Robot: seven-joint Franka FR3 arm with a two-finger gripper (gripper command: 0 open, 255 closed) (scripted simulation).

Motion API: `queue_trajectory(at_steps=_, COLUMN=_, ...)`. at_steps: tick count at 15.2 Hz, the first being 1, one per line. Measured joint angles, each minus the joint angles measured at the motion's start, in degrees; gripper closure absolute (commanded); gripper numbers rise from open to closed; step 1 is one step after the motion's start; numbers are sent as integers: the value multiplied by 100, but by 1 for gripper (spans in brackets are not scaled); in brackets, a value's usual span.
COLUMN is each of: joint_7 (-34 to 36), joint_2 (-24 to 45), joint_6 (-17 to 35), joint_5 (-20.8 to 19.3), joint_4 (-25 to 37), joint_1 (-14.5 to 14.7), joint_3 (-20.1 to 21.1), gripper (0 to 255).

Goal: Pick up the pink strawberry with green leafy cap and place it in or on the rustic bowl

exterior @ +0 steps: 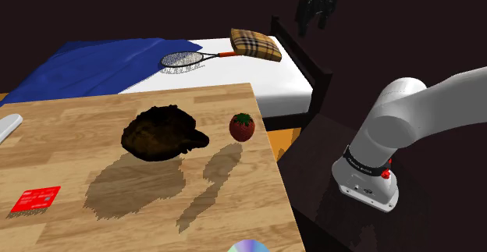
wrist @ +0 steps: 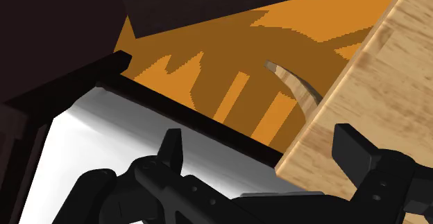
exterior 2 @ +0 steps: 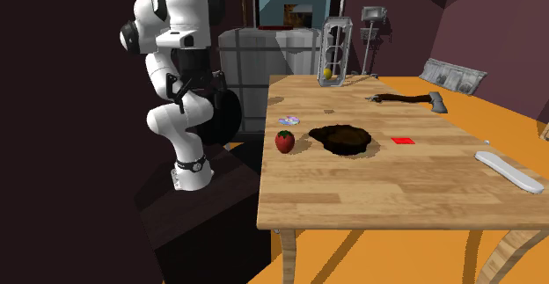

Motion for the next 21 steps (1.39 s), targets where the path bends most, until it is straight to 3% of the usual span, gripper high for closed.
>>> queue_trajectory(at_steps=3, joint_7=128, joint_2=-75, joint_6=58, joint_5=106, joint_4=-155, joint_1=40, joint_3=98, gripper=0)
queue_trajectory(at_steps=9, joint_7=828, joint_2=-37, joint_6=521, joint_5=706, joint_4=-646, joint_1=297, joint_3=664, gripper=0)
queue_trajectory(at_steps=21, joint_7=2124, joint_2=611, joint_6=1879, joint_5=1944, joint_4=-1276, joint_1=889, joint_3=1907, gripper=0)
